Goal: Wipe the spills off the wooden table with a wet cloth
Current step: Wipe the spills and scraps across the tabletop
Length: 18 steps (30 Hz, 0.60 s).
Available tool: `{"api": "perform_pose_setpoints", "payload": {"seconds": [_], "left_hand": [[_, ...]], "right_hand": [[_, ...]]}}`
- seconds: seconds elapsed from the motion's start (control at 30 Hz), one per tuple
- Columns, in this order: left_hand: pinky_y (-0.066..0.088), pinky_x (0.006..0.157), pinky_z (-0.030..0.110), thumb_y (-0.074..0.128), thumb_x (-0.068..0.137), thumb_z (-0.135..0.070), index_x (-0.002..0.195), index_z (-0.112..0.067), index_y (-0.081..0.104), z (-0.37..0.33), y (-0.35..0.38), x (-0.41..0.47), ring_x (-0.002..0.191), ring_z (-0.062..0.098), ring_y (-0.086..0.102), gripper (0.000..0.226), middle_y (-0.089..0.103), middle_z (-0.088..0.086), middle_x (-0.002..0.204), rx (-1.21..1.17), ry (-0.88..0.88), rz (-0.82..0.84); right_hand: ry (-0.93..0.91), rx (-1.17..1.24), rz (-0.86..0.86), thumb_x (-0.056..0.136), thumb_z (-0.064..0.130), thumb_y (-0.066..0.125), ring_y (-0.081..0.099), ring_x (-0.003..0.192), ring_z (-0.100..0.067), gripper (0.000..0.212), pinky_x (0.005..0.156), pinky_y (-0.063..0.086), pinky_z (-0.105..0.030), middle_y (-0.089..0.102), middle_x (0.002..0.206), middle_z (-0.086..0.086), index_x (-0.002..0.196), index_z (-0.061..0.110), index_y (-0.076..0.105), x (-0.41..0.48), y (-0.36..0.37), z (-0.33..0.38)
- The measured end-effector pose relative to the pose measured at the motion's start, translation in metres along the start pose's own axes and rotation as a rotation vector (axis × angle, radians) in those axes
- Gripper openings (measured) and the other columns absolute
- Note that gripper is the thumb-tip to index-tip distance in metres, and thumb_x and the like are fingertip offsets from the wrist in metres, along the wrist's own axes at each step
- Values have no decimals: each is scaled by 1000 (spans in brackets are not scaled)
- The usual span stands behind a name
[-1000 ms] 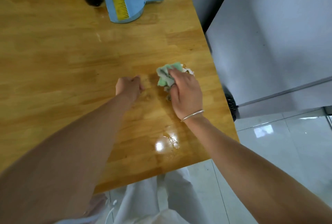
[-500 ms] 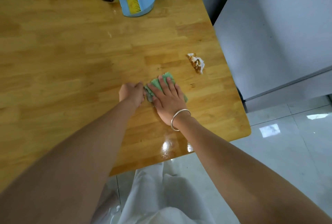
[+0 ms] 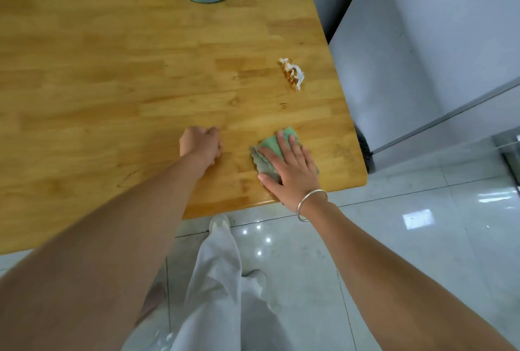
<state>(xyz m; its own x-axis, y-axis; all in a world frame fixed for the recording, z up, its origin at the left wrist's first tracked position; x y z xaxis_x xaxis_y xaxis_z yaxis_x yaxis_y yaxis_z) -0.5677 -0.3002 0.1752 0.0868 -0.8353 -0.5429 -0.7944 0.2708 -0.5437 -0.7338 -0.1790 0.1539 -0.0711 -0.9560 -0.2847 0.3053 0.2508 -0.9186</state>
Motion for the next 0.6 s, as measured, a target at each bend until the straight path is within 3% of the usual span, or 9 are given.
{"api": "perform_pose_setpoints", "payload": {"seconds": [0.17, 0.33, 0.6], "left_hand": [[37, 48, 24, 44, 101, -33, 66, -10, 64, 12, -8, -6, 41, 18, 46, 46, 57, 2, 54, 14, -33, 39], [38, 47, 24, 46, 100, -34, 62, -10, 63, 25, -14, -7, 39, 16, 45, 47, 56, 2, 52, 4, -3, 48], [36, 45, 23, 50, 94, -32, 55, -11, 58, 23, -15, -4, 34, 19, 42, 45, 53, 2, 45, -21, 20, 50]], "right_hand": [[180, -4, -20, 99, 51, 18, -19, 146, -18, 54, 117, -14, -37, -18, 159, 2, 149, 45, 0, -4, -13, -45], [380, 73, -91, 100, 44, 15, -18, 146, -23, 51, 118, -12, -44, -16, 160, -1, 150, 42, 1, 15, -3, -11], [-66, -91, -38, 100, 38, 28, -13, 148, -21, 55, 118, -10, -41, -10, 161, 3, 151, 37, 8, 21, 26, 88]]}}
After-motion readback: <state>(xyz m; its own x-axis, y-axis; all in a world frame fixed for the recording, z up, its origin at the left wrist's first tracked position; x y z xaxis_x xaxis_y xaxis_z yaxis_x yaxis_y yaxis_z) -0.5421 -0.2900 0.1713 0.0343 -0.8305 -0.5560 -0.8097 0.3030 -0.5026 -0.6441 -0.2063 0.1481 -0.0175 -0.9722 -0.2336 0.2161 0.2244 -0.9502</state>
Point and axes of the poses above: each hand's wrist, its own x-axis towards the middle knuckle, its own y-axis out of the palm, z = x × y, the point moved 1 cm from there along x, towards the middle knuckle
